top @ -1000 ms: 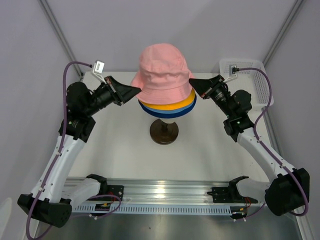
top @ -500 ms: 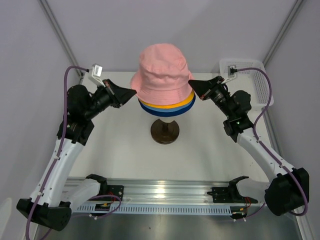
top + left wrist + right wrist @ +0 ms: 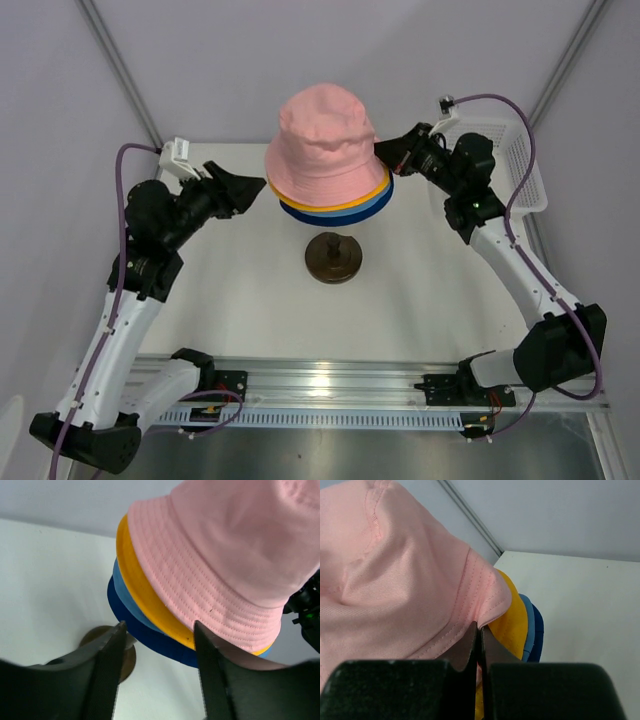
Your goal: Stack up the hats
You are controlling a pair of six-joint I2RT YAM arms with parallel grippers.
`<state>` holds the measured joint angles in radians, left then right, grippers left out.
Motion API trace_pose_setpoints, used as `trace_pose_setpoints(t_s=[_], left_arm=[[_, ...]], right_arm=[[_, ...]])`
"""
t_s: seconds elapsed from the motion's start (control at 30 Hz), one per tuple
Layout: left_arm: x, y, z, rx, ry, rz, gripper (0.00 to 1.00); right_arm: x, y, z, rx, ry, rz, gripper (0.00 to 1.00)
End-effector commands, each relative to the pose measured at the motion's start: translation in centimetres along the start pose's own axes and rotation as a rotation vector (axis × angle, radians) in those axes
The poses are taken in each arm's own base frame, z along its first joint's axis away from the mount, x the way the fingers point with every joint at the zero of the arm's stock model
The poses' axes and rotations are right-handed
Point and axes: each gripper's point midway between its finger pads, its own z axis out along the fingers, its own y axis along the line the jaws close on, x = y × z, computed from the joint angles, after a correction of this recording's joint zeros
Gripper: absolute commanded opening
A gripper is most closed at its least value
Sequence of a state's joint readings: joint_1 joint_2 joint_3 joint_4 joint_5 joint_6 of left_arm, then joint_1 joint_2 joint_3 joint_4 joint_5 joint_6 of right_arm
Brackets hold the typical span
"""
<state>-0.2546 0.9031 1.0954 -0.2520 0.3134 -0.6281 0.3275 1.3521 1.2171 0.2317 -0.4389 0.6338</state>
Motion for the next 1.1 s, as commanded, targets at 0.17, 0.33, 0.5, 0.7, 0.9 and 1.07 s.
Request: trace_pose_setpoints(t_s=[0.17, 0.33, 0.5, 0.7, 0.9, 1.07], left_arm=[[-6.5, -1.4, 0.4, -0.004, -0.214, -0.025, 0.75], [-6.7, 0.6, 3.4, -0.027, -0.203, -0.204, 0.75], [-7.1, 1.4, 5.7, 0.026, -0.216, -0.341, 0.72], [-7.2, 1.0, 7.2, 0.079, -0.189, -0.396, 0.69], [-6.7, 0.6, 7.7, 0.121, -0.162, -0.425, 0.62], [-6.0, 1.0, 8.3, 0.125, -0.140, -0.452, 0.48]], right_arm=[[2.4, 0.2, 4.2, -0.219, 0.279, -0.092, 0.00], [3.0, -0.6, 6.8, -0.282, 0.314, -0.044, 0.00], [2.9, -1.3, 8.5, -0.294, 0.333, -0.043, 0.00], [2.3, -1.0, 9.0, -0.304, 0.327, -0.053, 0.00], [2.7, -1.4, 9.0, -0.297, 0.336, -0.044, 0.00], [2.5, -1.4, 9.1, -0.295, 0.328, -0.046, 0.00]])
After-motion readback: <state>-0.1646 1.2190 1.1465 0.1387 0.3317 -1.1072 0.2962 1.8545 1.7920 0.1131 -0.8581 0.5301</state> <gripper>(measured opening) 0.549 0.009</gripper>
